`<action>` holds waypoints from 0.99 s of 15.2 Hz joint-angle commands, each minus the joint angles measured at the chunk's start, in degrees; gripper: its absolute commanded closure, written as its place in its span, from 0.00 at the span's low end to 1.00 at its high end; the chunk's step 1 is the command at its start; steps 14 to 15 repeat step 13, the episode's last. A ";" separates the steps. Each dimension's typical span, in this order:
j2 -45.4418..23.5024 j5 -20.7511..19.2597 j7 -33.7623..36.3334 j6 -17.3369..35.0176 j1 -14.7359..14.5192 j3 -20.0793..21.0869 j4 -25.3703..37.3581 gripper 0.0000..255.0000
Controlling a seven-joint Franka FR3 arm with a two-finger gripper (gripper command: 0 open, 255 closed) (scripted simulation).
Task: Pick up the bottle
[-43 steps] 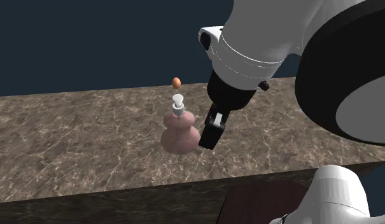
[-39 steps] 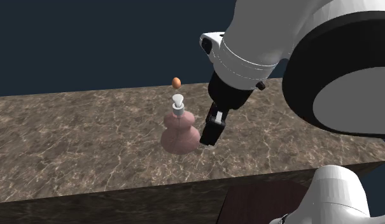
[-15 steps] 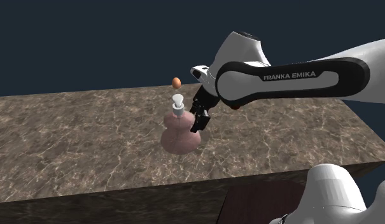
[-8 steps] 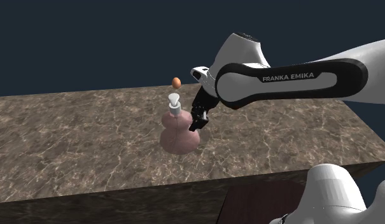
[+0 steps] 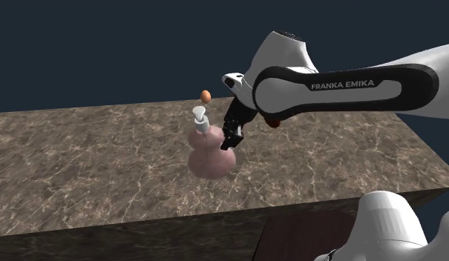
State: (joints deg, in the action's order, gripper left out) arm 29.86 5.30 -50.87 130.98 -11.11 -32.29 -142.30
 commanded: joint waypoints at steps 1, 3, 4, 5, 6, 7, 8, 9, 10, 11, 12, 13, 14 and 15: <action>0.47 -0.24 0.59 -1.48 0.18 0.46 1.13 1.00; 0.89 -0.46 1.17 -3.03 0.33 0.90 2.31 1.00; 1.08 -0.56 1.45 -3.79 0.39 1.11 2.91 1.00; 1.26 -0.65 1.72 -4.56 0.44 1.31 3.52 1.00; 1.42 -0.73 1.98 -5.32 0.49 1.51 4.15 1.00; 1.57 -0.80 2.24 -6.08 0.52 1.70 4.79 1.00; 1.70 -0.86 2.49 -6.83 0.55 1.88 5.43 1.00; 1.82 -0.92 2.73 -7.58 0.57 2.05 6.09 1.00; 1.92 -0.97 2.97 -8.33 0.59 2.22 6.76 1.00; 2.01 -1.01 3.20 -9.07 0.60 2.38 7.43 1.00; 2.03 -1.02 3.24 -9.19 0.60 2.41 7.53 1.00; 2.02 -1.01 3.23 -9.19 0.60 2.40 7.53 1.00; 2.02 -1.01 3.23 -9.19 0.60 2.40 7.53 1.00; 2.02 -1.01 3.23 -9.19 0.60 2.40 7.53 1.00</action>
